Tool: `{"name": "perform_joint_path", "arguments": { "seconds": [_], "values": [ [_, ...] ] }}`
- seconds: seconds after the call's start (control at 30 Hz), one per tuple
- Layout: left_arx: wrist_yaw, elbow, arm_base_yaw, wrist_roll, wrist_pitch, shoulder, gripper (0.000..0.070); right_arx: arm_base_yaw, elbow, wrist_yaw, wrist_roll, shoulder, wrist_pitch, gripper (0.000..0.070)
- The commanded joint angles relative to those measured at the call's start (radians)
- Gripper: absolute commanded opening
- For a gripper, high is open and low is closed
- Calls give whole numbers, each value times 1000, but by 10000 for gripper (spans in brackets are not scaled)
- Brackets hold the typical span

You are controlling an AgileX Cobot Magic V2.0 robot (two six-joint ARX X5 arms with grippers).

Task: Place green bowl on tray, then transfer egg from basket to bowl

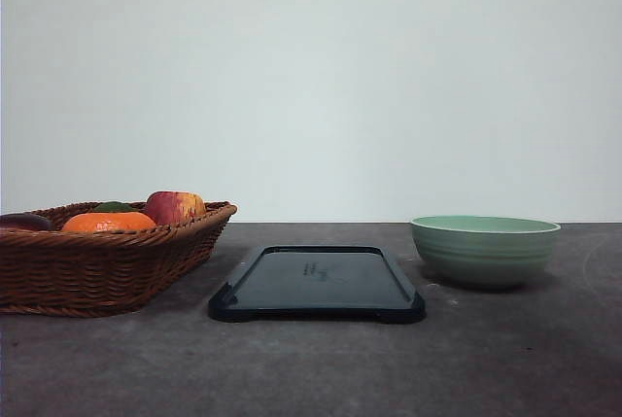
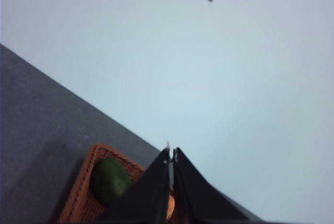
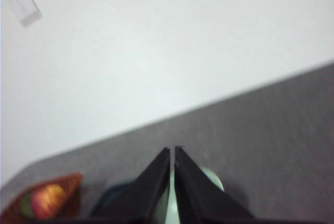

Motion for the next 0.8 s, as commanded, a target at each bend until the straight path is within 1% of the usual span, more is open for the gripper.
{"name": "perform_joint_path", "arguments": {
  "seconds": [0.0,0.07,0.27,0.33,0.4,0.47,0.53,0.6,0.67,0.77],
  "values": [
    [2,61,-1,31,-22,5,0,-1,53,-4,9,32,-24,6],
    [2,123,-1,71,-94,18,0,-1,118,-20,-5,82,-78,6],
    [3,329,-2,231,-300,105,1,0,297,-80,-124,256,-168,6],
    [6,396,-2,260,-366,146,0,0,352,-85,-162,313,-194,6],
    [7,462,-2,281,-431,197,0,0,398,-96,-216,366,-216,6],
    [17,518,-2,326,-477,248,0,0,444,-108,-282,423,-244,6],
    [37,558,-2,379,-501,296,0,0,479,-115,-327,471,-273,6],
    [80,596,-2,418,-522,351,0,0,513,-136,-362,520,-307,6],
    [119,632,-2,433,-556,413,0,0,540,-164,-382,568,-331,6],
    [170,682,-3,446,-618,511,0,10,573,-189,-385,635,-361,6]
  ]
}}
